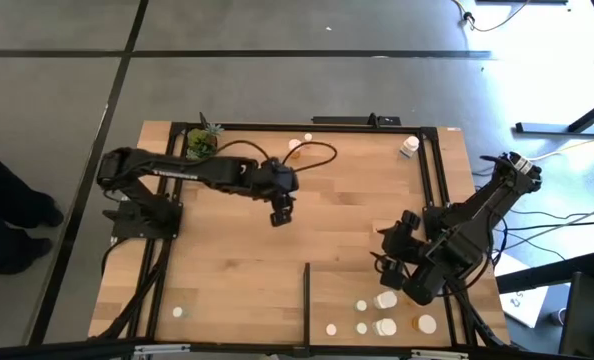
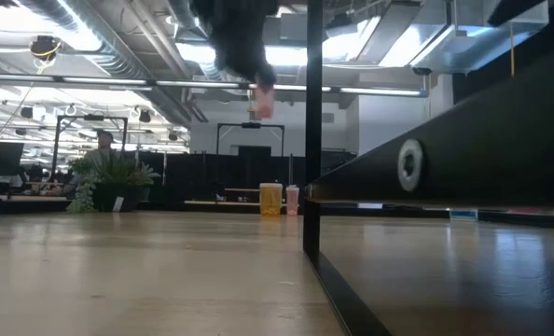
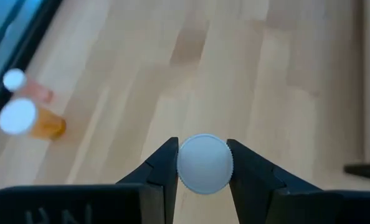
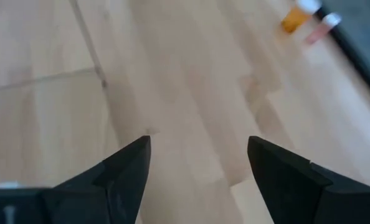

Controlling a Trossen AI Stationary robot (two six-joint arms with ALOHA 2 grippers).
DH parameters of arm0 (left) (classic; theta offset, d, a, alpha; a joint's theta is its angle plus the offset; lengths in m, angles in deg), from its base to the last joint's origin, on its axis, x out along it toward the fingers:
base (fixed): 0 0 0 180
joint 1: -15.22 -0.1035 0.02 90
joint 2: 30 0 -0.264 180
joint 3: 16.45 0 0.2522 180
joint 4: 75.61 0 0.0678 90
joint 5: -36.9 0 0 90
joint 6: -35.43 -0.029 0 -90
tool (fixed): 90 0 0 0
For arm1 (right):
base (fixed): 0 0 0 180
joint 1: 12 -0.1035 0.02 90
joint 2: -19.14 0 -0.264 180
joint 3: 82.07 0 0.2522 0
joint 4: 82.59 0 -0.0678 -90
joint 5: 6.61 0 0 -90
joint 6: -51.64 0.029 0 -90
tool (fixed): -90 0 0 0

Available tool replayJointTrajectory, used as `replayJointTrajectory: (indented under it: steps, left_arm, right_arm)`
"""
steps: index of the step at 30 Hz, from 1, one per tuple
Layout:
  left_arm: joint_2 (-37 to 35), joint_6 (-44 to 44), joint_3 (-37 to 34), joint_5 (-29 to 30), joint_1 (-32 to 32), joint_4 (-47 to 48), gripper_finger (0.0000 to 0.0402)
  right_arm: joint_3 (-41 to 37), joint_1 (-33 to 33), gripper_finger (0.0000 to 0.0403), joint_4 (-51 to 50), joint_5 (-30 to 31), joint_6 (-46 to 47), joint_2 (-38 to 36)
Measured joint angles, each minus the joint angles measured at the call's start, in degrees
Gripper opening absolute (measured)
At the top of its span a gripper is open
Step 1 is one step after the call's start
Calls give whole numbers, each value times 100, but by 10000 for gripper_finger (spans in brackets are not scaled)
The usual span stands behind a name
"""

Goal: Pick and place medicine bottles onto shelf by color
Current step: Put the bottom pink pill bottle on the shelf aligned with the other pink pill bottle

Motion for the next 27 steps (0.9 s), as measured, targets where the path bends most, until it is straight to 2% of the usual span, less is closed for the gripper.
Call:
replayJointTrajectory:
  steps: [5,13,20,27]
  left_arm:
    - [434,-156,-1,-19,-91,-51,103]
    - [1145,-629,4,-457,-80,-984,103]
    - [1636,-909,1,-462,-98,-1297,103]
    - [2052,-902,-1,-462,-106,-1461,103]
  right_arm:
    - [0,218,271,-15,444,-2,0]
    - [0,537,271,-20,542,-2,0]
    - [-2,778,271,-52,1053,-4,2]
    - [-2,999,271,-63,1102,-280,2]
